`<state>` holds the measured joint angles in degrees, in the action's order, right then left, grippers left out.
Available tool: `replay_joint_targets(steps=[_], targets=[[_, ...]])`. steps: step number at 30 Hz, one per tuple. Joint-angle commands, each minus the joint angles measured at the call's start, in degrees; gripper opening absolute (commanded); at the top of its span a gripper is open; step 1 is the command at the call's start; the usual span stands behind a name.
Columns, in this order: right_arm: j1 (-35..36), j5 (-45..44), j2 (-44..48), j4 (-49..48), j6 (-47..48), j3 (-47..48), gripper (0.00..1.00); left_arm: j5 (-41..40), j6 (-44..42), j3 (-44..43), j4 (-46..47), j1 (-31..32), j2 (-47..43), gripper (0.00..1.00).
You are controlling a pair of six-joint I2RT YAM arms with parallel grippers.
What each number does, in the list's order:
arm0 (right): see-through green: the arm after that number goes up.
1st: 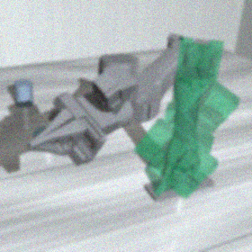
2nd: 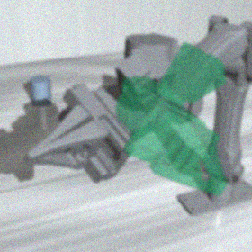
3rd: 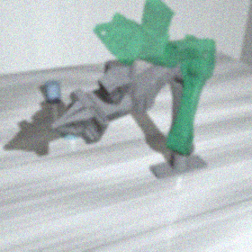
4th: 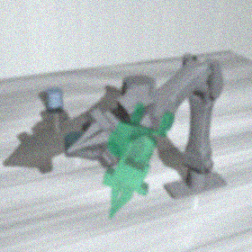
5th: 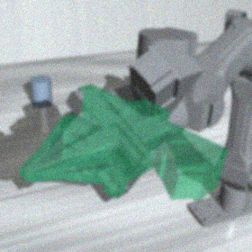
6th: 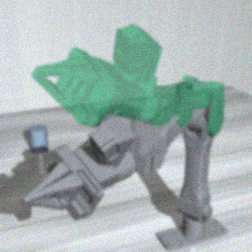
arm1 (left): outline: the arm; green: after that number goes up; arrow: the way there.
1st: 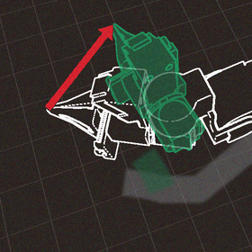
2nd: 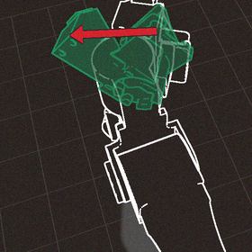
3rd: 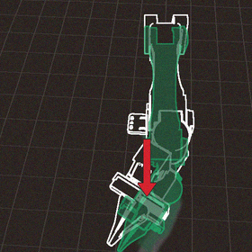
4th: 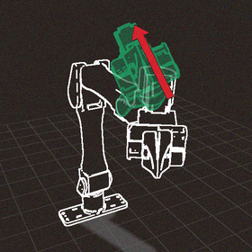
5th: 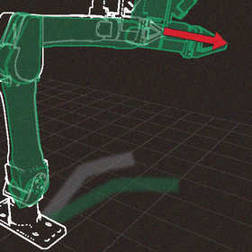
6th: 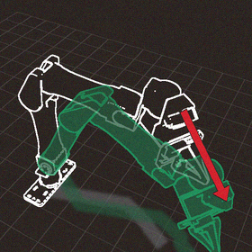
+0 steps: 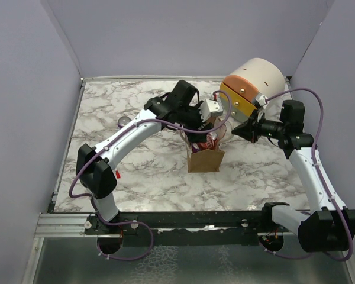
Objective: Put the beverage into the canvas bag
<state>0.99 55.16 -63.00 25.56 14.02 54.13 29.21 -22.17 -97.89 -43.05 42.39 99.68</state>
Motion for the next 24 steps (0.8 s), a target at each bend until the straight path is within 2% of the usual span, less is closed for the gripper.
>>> replay_joint_targets(steps=[1,13,18,24], targets=[[-0.2,1.4,1.0,-1.0,0.4,-0.7,0.01,7.0,-1.6,-0.4,0.0,0.7,-1.5,0.0],[-0.2,1.1,0.6,-1.3,0.4,-1.0,0.01,12.9,-5.6,1.8,-3.3,1.3,-1.2,0.0],[-0.2,1.0,0.2,-1.4,0.3,-1.0,0.01,12.4,-7.3,1.4,-5.0,2.1,-0.2,0.0],[-0.2,1.2,-0.1,-1.6,0.3,-1.0,0.01,8.3,-5.3,1.4,-2.1,2.2,-0.7,0.0]])
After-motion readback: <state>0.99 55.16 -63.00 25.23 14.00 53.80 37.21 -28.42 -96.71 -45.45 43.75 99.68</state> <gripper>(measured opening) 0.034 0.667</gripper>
